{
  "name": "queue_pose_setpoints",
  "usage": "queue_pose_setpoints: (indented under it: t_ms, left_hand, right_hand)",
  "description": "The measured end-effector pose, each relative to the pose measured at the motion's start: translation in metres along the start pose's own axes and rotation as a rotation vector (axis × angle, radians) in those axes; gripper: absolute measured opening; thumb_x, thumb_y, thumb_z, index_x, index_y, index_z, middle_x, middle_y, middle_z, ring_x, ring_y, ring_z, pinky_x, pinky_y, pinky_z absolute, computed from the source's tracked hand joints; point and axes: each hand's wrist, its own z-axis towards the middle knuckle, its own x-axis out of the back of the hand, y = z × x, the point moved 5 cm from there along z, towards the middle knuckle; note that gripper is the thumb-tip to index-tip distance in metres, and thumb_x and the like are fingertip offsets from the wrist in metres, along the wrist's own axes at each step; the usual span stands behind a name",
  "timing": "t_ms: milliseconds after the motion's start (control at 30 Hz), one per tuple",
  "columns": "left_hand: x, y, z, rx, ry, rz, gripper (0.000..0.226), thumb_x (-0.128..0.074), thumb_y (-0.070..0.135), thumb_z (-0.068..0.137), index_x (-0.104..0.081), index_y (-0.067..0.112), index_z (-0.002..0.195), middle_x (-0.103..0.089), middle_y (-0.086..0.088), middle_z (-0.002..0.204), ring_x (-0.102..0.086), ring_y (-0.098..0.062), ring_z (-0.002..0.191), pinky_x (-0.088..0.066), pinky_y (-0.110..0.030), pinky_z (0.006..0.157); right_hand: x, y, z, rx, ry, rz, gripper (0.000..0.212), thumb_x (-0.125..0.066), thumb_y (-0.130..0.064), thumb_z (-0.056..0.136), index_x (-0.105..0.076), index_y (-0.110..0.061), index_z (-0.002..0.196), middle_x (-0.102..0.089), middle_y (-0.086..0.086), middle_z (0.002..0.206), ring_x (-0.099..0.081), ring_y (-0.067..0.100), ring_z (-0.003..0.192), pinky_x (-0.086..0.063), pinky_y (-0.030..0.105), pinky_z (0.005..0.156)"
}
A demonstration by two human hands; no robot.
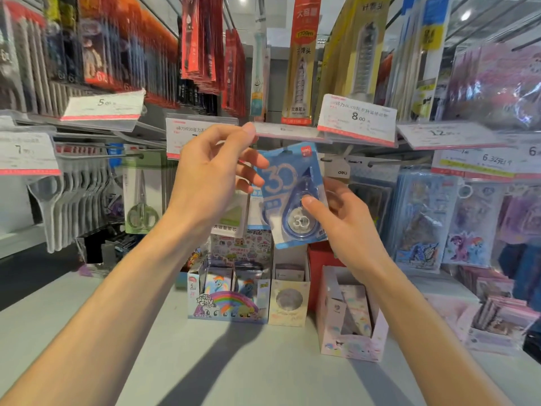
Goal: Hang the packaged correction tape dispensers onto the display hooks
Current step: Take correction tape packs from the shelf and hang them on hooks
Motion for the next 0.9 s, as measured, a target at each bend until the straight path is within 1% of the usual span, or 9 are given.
queue_pose_setpoints:
  t_ms: [133, 233, 300, 400, 533, 633, 700, 833, 900]
  left_hand:
    - [0.001, -0.001, 0.0, -0.008, -0.015, 0.007, 0.016, -0.059, 0.022, 0.103, -0.064, 0.015, 0.09, -0.071, -0.001, 0.063, -0.063, -0.015, 0.049, -0.047, -0.022, 0.046]
    - [0.003, -0.004, -0.001, -0.021, -0.032, 0.025, 0.014, -0.06, 0.02, 0.102, -0.064, 0.017, 0.089, -0.072, -0.001, 0.064, -0.063, -0.016, 0.049, -0.047, -0.023, 0.046]
    - [0.003, -0.006, -0.002, -0.027, -0.038, 0.034, 0.013, -0.06, 0.019, 0.101, -0.065, 0.018, 0.089, -0.072, -0.001, 0.064, -0.063, -0.016, 0.049, -0.047, -0.023, 0.046]
    - [0.002, -0.009, -0.003, -0.035, -0.034, 0.047, 0.011, -0.063, 0.021, 0.1, -0.065, 0.017, 0.089, -0.072, -0.001, 0.063, -0.063, -0.015, 0.048, -0.047, -0.023, 0.046]
    - [0.001, -0.012, -0.002, -0.058, -0.025, 0.113, 0.009, -0.067, 0.019, 0.098, -0.064, 0.015, 0.091, -0.074, 0.0, 0.063, -0.064, -0.015, 0.047, -0.049, -0.022, 0.047]
    - [0.003, -0.017, -0.004, -0.066, -0.027, 0.148, 0.009, -0.067, 0.017, 0.098, -0.062, 0.016, 0.091, -0.075, -0.001, 0.064, -0.064, -0.015, 0.048, -0.05, -0.023, 0.049]
    - [0.004, -0.021, -0.005, -0.068, -0.028, 0.173, 0.007, -0.067, 0.018, 0.098, -0.062, 0.017, 0.093, -0.076, -0.001, 0.066, -0.065, -0.015, 0.049, -0.05, -0.022, 0.05]
    - [0.005, -0.026, -0.007, -0.061, -0.019, 0.211, 0.01, -0.066, 0.022, 0.099, -0.065, 0.014, 0.095, -0.077, -0.002, 0.07, -0.067, -0.015, 0.051, -0.049, -0.02, 0.051]
    - [0.007, -0.028, -0.01, -0.065, -0.018, 0.251, 0.015, -0.065, 0.027, 0.099, -0.068, 0.013, 0.094, -0.077, -0.002, 0.072, -0.068, -0.015, 0.054, -0.05, -0.021, 0.052]
  right_hand:
    - [-0.005, 0.003, 0.011, -0.026, 0.011, -0.04, 0.022, -0.067, -0.043, 0.095, -0.058, -0.05, 0.114, -0.077, -0.017, 0.114, -0.072, 0.0, 0.107, -0.059, 0.031, 0.092]
    - [-0.005, 0.014, 0.012, -0.054, 0.056, -0.086, 0.023, -0.068, -0.047, 0.094, -0.06, -0.047, 0.116, -0.075, -0.02, 0.112, -0.07, -0.005, 0.103, -0.056, 0.026, 0.088]
    - [-0.004, 0.021, 0.012, -0.081, 0.094, -0.113, 0.028, -0.069, -0.047, 0.095, -0.059, -0.041, 0.12, -0.073, -0.018, 0.112, -0.069, -0.004, 0.101, -0.055, 0.026, 0.086]
    - [-0.008, 0.03, 0.016, -0.114, 0.133, -0.177, 0.03, -0.068, -0.047, 0.096, -0.059, -0.033, 0.121, -0.071, -0.015, 0.108, -0.068, -0.005, 0.093, -0.053, 0.023, 0.076]
    - [-0.017, 0.049, 0.023, -0.196, 0.158, -0.2, 0.039, -0.066, -0.052, 0.096, -0.061, -0.022, 0.121, -0.072, 0.002, 0.105, -0.069, 0.015, 0.095, -0.053, 0.032, 0.076]
    - [-0.024, 0.064, 0.026, -0.251, 0.166, -0.195, 0.03, -0.065, -0.058, 0.094, -0.059, -0.029, 0.1, -0.068, 0.001, 0.093, -0.064, 0.014, 0.081, -0.047, 0.028, 0.065]
    - [-0.027, 0.068, 0.029, -0.247, 0.195, -0.227, 0.031, -0.065, -0.06, 0.093, -0.052, -0.032, 0.086, -0.063, -0.003, 0.081, -0.061, 0.013, 0.074, -0.042, 0.027, 0.06]
    - [-0.026, 0.071, 0.032, -0.236, 0.189, -0.35, 0.038, -0.06, -0.066, 0.093, -0.052, -0.032, 0.078, -0.064, -0.007, 0.071, -0.063, 0.014, 0.071, -0.041, 0.03, 0.061]
    - [-0.022, 0.073, 0.031, -0.233, 0.154, -0.369, 0.04, -0.059, -0.066, 0.094, -0.048, -0.033, 0.073, -0.062, -0.01, 0.07, -0.059, 0.005, 0.068, -0.044, 0.029, 0.061]
